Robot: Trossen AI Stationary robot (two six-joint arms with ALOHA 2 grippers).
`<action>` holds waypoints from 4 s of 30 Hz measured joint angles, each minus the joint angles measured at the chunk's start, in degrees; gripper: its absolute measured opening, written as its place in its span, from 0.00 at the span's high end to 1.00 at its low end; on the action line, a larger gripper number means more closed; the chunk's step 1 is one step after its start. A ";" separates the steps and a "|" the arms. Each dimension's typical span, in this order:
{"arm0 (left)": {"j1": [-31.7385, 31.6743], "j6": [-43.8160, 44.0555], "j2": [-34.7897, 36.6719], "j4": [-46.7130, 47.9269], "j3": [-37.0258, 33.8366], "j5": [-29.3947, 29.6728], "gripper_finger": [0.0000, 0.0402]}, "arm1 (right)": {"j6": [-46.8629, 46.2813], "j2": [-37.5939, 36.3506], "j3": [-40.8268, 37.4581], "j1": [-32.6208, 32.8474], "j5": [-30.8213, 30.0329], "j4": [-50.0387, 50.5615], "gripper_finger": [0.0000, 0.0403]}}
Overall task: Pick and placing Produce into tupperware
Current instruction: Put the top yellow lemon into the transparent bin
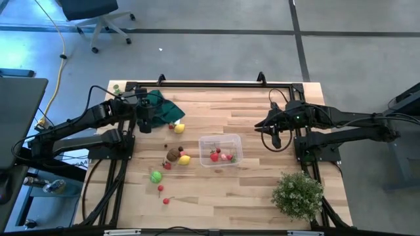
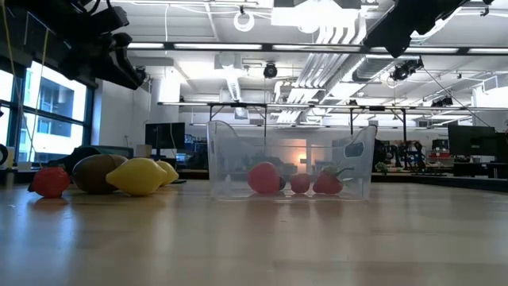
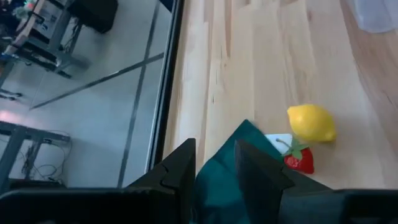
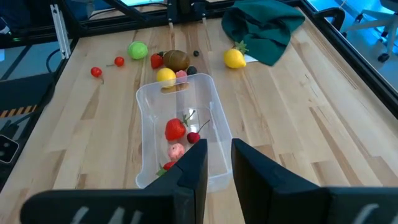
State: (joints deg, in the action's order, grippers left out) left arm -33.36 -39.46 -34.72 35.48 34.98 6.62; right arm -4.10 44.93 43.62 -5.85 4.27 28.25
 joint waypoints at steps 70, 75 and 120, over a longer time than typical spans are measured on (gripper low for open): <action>3.17 28.96 -61.26 28.72 37.40 -11.68 0.55 | 0.02 0.02 0.04 0.00 0.02 -0.02 0.84; 4.73 32.34 -63.96 27.30 37.40 -10.07 0.43 | 0.02 0.02 0.04 0.00 0.02 -0.02 0.85; 6.54 41.35 -75.14 24.89 37.35 -7.44 0.26 | 0.02 0.02 0.04 0.00 0.01 0.01 0.85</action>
State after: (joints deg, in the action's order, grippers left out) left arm -26.83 1.89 -109.86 60.38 72.34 -0.82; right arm -4.08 44.95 43.66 -5.85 4.28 28.26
